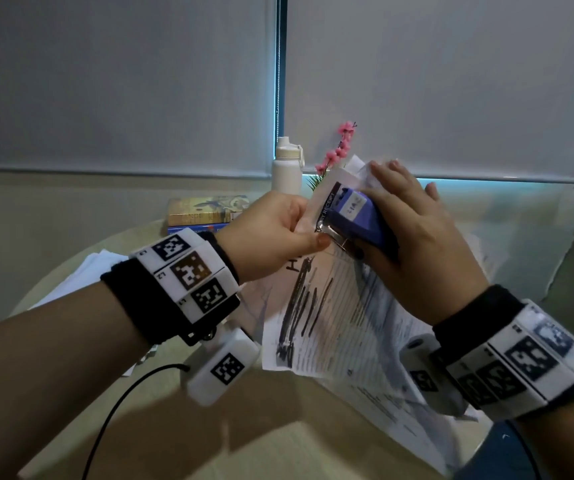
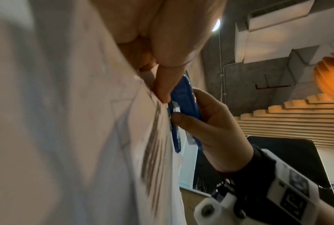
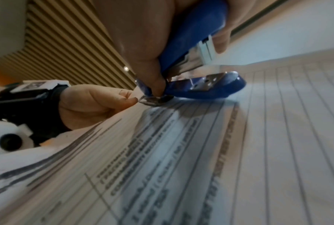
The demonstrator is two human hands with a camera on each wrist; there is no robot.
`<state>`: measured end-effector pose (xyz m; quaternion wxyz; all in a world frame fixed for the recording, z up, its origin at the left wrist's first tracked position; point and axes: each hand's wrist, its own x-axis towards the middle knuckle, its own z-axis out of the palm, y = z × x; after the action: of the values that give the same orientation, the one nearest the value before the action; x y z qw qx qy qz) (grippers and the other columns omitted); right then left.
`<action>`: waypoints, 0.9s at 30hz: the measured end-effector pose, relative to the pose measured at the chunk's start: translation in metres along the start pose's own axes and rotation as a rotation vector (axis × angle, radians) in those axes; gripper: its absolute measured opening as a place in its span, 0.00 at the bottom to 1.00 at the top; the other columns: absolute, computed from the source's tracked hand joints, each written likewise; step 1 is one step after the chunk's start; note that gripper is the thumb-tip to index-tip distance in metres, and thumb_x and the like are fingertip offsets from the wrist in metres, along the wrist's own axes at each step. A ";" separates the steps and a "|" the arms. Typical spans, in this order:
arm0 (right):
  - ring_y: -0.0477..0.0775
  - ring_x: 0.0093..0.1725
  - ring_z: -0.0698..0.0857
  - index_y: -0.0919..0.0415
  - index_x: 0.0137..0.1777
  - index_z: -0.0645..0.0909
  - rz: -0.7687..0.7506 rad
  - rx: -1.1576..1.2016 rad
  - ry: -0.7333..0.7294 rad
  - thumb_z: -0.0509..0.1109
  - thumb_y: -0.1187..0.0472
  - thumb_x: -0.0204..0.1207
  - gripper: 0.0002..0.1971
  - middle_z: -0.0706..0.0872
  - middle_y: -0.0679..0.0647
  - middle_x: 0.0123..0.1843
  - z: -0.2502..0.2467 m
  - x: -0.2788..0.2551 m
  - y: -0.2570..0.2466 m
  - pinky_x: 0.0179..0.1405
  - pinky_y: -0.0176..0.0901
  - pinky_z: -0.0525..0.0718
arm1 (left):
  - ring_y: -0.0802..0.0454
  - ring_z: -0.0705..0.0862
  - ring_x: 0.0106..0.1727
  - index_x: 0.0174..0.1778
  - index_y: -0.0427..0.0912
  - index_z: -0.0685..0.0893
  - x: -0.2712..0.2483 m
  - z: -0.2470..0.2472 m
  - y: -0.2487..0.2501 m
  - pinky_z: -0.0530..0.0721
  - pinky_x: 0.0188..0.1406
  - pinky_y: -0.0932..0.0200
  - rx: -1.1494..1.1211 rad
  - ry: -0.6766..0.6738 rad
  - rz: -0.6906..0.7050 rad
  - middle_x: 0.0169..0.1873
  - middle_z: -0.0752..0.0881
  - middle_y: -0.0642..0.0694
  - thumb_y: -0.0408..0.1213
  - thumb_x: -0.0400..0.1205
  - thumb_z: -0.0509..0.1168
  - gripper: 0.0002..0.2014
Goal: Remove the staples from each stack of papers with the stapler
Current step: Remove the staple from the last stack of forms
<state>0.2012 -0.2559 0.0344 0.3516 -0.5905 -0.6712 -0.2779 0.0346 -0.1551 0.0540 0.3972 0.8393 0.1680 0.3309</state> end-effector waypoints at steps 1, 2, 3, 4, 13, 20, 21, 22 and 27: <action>0.59 0.81 0.62 0.61 0.71 0.74 -0.028 -0.023 0.003 0.73 0.61 0.72 0.26 0.69 0.58 0.79 0.002 0.000 0.001 0.77 0.68 0.57 | 0.43 0.85 0.44 0.50 0.28 0.85 0.000 0.001 -0.001 0.82 0.53 0.36 0.022 0.002 0.016 0.44 0.88 0.29 0.42 0.71 0.72 0.20; 0.59 0.81 0.62 0.61 0.71 0.75 -0.042 -0.022 -0.003 0.73 0.60 0.72 0.26 0.69 0.57 0.79 0.003 0.002 0.002 0.77 0.67 0.57 | 0.46 0.84 0.42 0.49 0.28 0.85 0.000 0.001 -0.003 0.83 0.51 0.38 0.038 0.008 0.021 0.41 0.88 0.32 0.38 0.74 0.72 0.16; 0.59 0.80 0.63 0.61 0.70 0.75 -0.027 0.023 -0.009 0.72 0.58 0.72 0.26 0.70 0.57 0.79 0.005 0.002 0.003 0.77 0.69 0.58 | 0.47 0.83 0.41 0.48 0.28 0.85 -0.001 0.002 -0.003 0.83 0.50 0.40 0.045 0.020 0.020 0.41 0.88 0.32 0.34 0.77 0.71 0.11; 0.59 0.80 0.65 0.61 0.69 0.76 0.017 0.103 -0.012 0.71 0.55 0.72 0.25 0.71 0.57 0.78 0.008 0.003 0.003 0.76 0.70 0.61 | 0.45 0.84 0.41 0.48 0.27 0.85 0.000 0.002 -0.003 0.83 0.51 0.39 0.054 0.039 0.021 0.42 0.88 0.29 0.31 0.78 0.70 0.09; 0.56 0.80 0.65 0.58 0.70 0.75 -0.021 0.159 0.032 0.71 0.56 0.71 0.26 0.72 0.54 0.78 0.019 0.007 0.003 0.78 0.61 0.62 | 0.54 0.83 0.37 0.38 0.44 0.85 -0.002 0.003 -0.006 0.83 0.43 0.49 0.094 0.044 -0.008 0.32 0.87 0.46 0.29 0.77 0.71 0.06; 0.59 0.75 0.70 0.57 0.69 0.76 0.049 0.250 0.018 0.69 0.49 0.70 0.27 0.73 0.56 0.74 0.018 0.007 0.001 0.73 0.58 0.71 | 0.31 0.88 0.51 0.49 0.31 0.85 -0.006 -0.006 -0.006 0.83 0.55 0.32 0.009 0.019 -0.018 0.47 0.88 0.28 0.36 0.75 0.70 0.12; 0.59 0.72 0.72 0.57 0.68 0.77 0.062 0.258 0.038 0.69 0.50 0.69 0.26 0.73 0.58 0.72 0.018 0.007 0.002 0.70 0.56 0.73 | 0.29 0.87 0.51 0.50 0.30 0.85 -0.006 -0.007 -0.007 0.83 0.56 0.30 -0.005 0.041 -0.020 0.48 0.88 0.26 0.38 0.73 0.70 0.15; 0.61 0.68 0.74 0.57 0.67 0.78 0.066 0.256 0.064 0.69 0.51 0.69 0.25 0.75 0.59 0.68 0.018 0.007 0.002 0.67 0.55 0.75 | 0.27 0.87 0.50 0.50 0.28 0.85 -0.006 -0.009 -0.009 0.82 0.56 0.28 -0.003 0.059 -0.019 0.48 0.87 0.24 0.40 0.72 0.69 0.18; 0.63 0.50 0.77 0.62 0.66 0.80 -0.108 -0.007 0.099 0.72 0.55 0.71 0.24 0.79 0.62 0.51 0.017 0.005 0.005 0.48 0.57 0.79 | 0.35 0.84 0.40 0.47 0.31 0.87 -0.004 -0.014 -0.013 0.82 0.52 0.33 0.094 0.010 -0.020 0.43 0.88 0.27 0.48 0.72 0.69 0.21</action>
<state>0.2037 -0.2390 0.0283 0.3666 -0.5401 -0.6830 -0.3278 0.0225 -0.1414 0.0490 0.3600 0.8537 0.1937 0.3227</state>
